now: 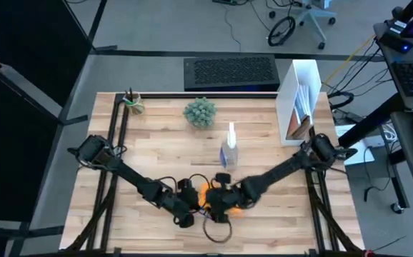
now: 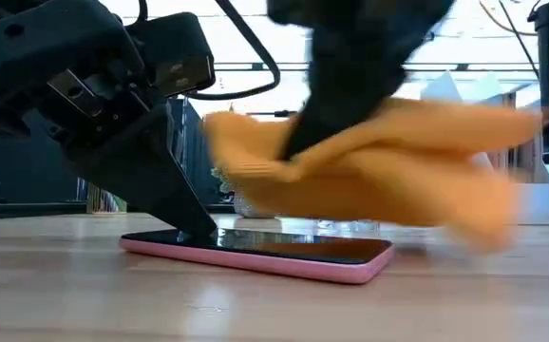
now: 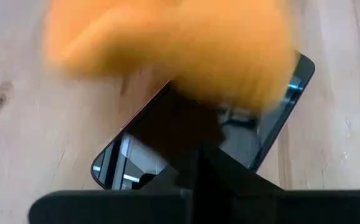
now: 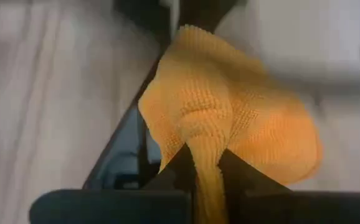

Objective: Apply microfiber cloth
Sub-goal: Wipe the cellphone with the microfiber cloth

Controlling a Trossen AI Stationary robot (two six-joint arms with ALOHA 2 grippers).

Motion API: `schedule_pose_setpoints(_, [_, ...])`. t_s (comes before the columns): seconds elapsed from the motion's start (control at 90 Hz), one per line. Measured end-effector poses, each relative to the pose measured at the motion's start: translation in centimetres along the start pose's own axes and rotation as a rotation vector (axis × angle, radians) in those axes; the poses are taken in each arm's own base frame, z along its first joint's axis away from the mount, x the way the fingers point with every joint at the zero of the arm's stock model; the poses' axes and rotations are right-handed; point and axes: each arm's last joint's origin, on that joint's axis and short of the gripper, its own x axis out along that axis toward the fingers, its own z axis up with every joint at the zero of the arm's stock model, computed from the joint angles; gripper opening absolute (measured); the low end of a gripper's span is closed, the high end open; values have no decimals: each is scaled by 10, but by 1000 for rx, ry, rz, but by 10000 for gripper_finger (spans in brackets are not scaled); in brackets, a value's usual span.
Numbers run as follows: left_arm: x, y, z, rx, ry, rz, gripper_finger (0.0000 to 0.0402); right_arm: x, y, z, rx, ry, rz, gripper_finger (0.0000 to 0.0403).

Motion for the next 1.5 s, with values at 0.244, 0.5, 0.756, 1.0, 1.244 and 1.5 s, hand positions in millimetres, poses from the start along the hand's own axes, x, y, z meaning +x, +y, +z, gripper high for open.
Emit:
schedule_pose_setpoints(0.244, [0, 0, 0, -1, 0, 0, 0, 22, -2, -23, 6, 192, 27, 9])
schedule_pose_setpoints(0.5, [0, 0, 0, -1, 1, -2, 0, 1, 33, -56, -46, 332, 2, 9])
schedule_pose_setpoints(0.756, [0, 0, 0, -2, 0, -2, 0, -26, 52, -68, -59, 404, 21, 9])
schedule_pose_setpoints(1.0, [0, 0, 1, -3, -4, -4, 0, -28, 45, -8, 2, -16, 84, 9])
schedule_pose_setpoints(1.244, [0, 0, 1, -5, -5, -4, 0, 20, 34, -10, 25, 12, 137, 9])
schedule_pose_setpoints(1.5, [0, 0, 0, 0, -5, -3, 0, 21, 57, -35, 7, 143, 192, 9])
